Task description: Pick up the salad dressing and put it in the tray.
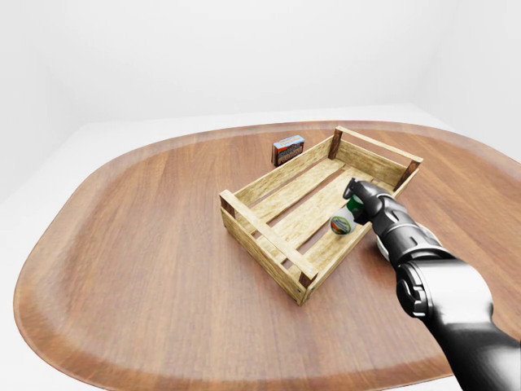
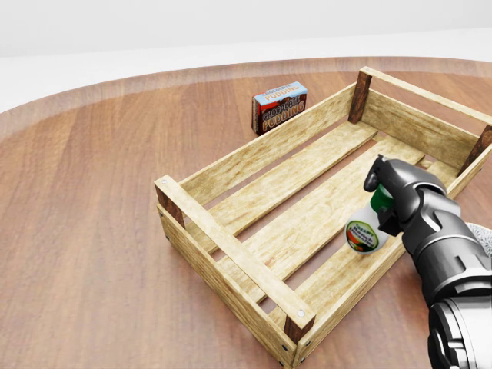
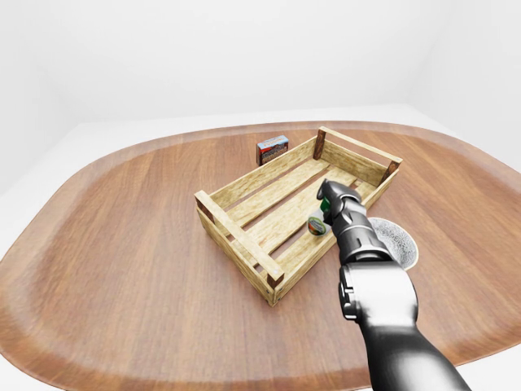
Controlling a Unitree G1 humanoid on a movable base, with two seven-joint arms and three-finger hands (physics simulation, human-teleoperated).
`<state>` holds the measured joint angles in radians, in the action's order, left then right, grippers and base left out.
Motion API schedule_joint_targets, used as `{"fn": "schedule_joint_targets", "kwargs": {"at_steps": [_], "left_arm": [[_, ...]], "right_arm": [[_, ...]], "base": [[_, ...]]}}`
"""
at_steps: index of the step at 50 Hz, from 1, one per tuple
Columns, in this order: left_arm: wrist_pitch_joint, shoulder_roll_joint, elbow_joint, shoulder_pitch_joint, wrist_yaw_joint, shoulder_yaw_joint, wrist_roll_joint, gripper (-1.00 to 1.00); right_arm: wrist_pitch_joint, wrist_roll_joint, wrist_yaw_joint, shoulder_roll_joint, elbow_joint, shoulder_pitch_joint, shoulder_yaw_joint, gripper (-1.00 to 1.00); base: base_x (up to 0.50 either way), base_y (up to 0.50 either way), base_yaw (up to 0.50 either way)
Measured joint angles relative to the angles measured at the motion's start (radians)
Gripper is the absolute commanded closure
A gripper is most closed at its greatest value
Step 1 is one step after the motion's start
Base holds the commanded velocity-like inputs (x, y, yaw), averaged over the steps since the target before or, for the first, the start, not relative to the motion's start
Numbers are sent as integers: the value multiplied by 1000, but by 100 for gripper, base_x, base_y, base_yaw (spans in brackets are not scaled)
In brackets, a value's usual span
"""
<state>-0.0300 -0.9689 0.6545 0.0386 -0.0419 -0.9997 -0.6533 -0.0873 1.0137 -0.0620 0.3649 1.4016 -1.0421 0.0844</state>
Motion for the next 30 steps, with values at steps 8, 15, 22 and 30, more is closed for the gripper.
{"fn": "schedule_joint_targets", "kwargs": {"at_steps": [8, 15, 22, 30], "left_arm": [[5, -1, 8, 3, -2, 4, 0, -100], [11, -3, 15, 5, -4, 10, -2, -100], [12, -2, 15, 5, -3, 14, -4, -100], [8, 1, 8, 5, 0, 16, -3, -100]], "right_arm": [[0, -3, 42, -4, -1, 11, 4, 100], [0, -5, 56, -9, -1, 25, 6, 100], [0, -6, 52, -13, 1, 40, 7, 100], [0, -5, 43, -16, 1, 51, 7, 100]], "base": [[0, 0, 0], [0, 0, 0], [0, 0, 0], [0, 0, 0]]}}
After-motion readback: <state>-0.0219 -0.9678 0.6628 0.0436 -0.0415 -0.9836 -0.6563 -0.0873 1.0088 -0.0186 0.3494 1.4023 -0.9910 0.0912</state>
